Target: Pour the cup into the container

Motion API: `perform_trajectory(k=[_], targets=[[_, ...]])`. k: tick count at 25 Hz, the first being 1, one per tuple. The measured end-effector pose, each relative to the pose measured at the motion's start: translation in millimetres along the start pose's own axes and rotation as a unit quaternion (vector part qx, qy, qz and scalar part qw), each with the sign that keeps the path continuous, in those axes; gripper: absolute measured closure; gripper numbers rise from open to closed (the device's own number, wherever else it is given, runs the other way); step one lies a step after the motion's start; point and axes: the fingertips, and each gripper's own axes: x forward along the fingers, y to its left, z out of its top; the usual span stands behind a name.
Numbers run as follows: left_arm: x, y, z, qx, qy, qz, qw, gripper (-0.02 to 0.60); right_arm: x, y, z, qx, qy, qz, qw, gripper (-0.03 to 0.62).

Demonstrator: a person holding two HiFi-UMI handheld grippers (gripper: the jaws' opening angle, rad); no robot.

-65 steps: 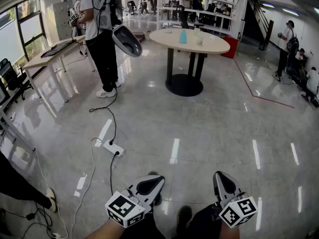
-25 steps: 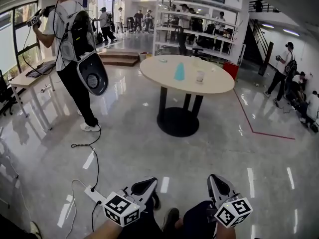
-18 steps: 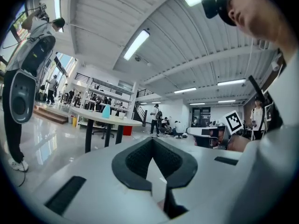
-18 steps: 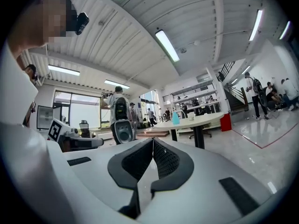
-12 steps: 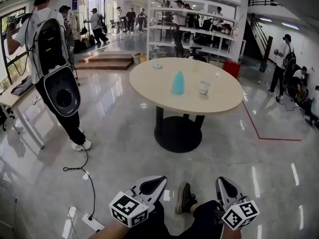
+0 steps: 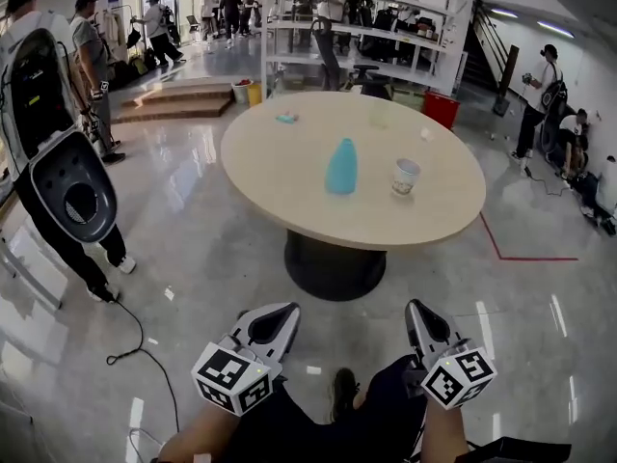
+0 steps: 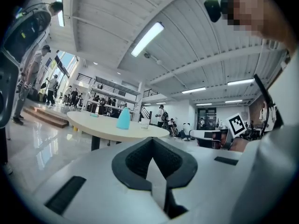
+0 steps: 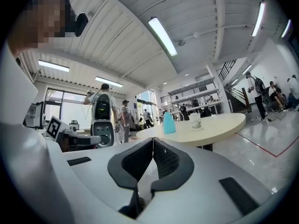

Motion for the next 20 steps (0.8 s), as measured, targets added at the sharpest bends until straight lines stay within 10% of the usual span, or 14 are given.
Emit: perform_trajectory(k=[17,20], targets=[[194.1,133.5,57.5,0.028,0.017,-0.017,0.9993,0.589,173.3,-148.3,43.5,-0.021,-0.006,-0.060,0.998,0.585],[214.2,157.1,65.7,0.035,0.016,-0.006,0.9992,0.589,193.9,-165.4,49.2,-0.037,-0.003,-0.068,0.997,0.496]])
